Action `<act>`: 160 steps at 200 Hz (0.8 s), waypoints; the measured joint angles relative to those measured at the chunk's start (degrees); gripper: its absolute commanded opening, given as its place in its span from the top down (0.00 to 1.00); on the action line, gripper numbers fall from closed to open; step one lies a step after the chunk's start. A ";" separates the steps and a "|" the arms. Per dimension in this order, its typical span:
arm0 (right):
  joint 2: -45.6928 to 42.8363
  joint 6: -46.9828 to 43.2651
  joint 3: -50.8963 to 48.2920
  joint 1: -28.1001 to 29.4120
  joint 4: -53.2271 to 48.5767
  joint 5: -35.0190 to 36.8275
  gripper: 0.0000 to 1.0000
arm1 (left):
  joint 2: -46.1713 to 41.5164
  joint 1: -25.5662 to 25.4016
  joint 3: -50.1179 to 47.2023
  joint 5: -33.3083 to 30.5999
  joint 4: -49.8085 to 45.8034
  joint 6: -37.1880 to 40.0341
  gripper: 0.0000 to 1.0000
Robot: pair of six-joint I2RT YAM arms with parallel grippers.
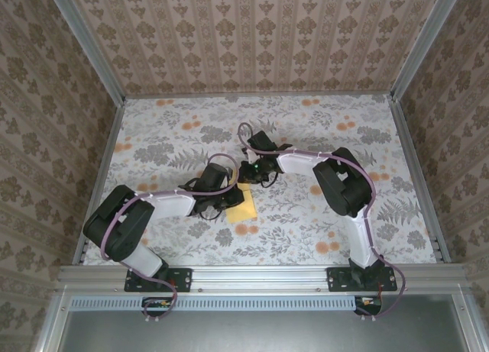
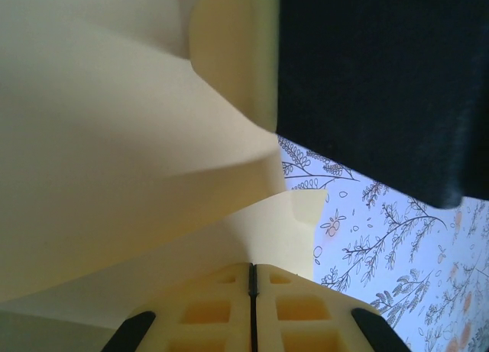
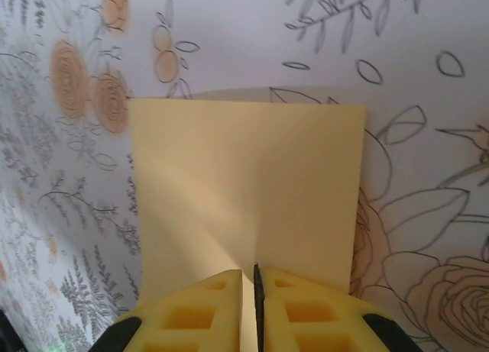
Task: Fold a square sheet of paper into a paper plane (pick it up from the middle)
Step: Rotate the paper at the center of the table.
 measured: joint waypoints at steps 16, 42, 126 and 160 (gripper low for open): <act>0.00 0.17 0.00 -0.02 -1.57 1.62 0.85 | 0.02 0.00 0.00 0.00 0.02 0.00 0.91; -0.55 1.20 -0.68 0.00 -1.77 3.21 0.85 | 0.15 0.07 0.00 0.02 0.35 0.00 0.91; -4.35 5.03 -5.03 -0.50 -2.40 8.26 0.85 | 0.50 0.72 0.02 0.15 0.70 0.00 0.91; -5.03 5.90 -5.86 -0.87 -2.36 8.37 0.84 | 1.51 0.76 0.02 0.66 1.42 0.00 0.91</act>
